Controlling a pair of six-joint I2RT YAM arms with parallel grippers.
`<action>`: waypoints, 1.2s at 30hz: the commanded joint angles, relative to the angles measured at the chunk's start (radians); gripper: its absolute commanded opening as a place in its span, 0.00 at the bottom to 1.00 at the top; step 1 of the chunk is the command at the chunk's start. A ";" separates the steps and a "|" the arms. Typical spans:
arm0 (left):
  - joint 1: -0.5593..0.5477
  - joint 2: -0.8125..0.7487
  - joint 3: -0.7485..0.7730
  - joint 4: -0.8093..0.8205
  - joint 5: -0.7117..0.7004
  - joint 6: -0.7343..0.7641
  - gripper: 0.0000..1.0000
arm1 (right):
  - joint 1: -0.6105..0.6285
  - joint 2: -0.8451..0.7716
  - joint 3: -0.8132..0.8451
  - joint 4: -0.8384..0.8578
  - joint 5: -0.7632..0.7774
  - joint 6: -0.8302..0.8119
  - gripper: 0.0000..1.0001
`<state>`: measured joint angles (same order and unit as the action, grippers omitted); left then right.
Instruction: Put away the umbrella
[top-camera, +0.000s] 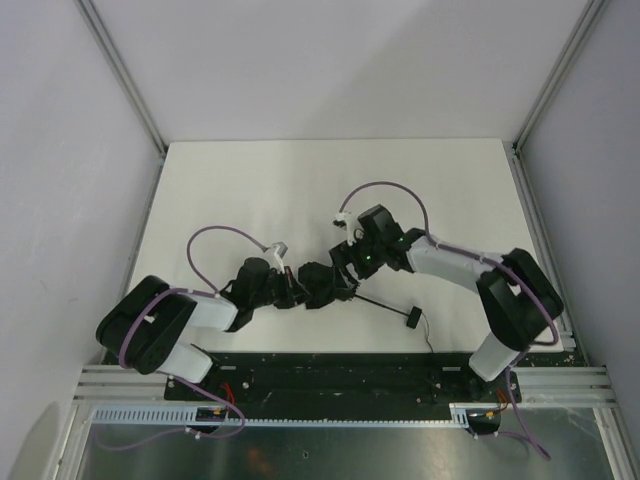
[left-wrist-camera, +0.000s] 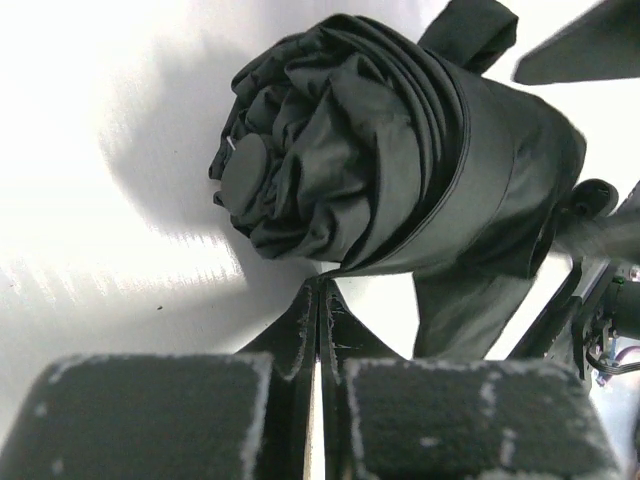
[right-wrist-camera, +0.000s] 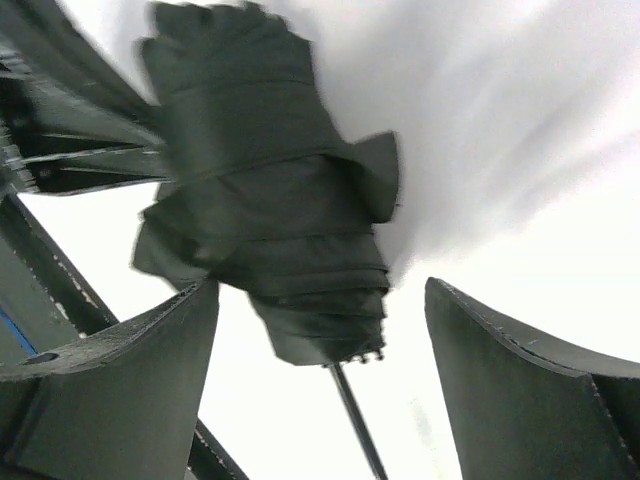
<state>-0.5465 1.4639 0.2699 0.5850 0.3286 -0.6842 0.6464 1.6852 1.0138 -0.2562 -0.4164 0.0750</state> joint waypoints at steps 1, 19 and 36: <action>0.001 0.023 -0.055 -0.182 -0.058 0.036 0.00 | 0.151 -0.157 0.004 -0.027 0.277 -0.070 0.87; 0.001 0.011 -0.086 -0.157 -0.056 0.030 0.00 | 0.557 0.063 -0.059 0.275 0.889 -0.446 0.90; 0.004 -0.070 -0.102 -0.150 -0.042 -0.002 0.00 | 0.305 0.275 0.020 0.163 0.616 -0.330 0.48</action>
<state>-0.5465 1.4044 0.2150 0.6029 0.3099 -0.7002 1.0256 1.8622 1.0325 0.0509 0.3195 -0.3397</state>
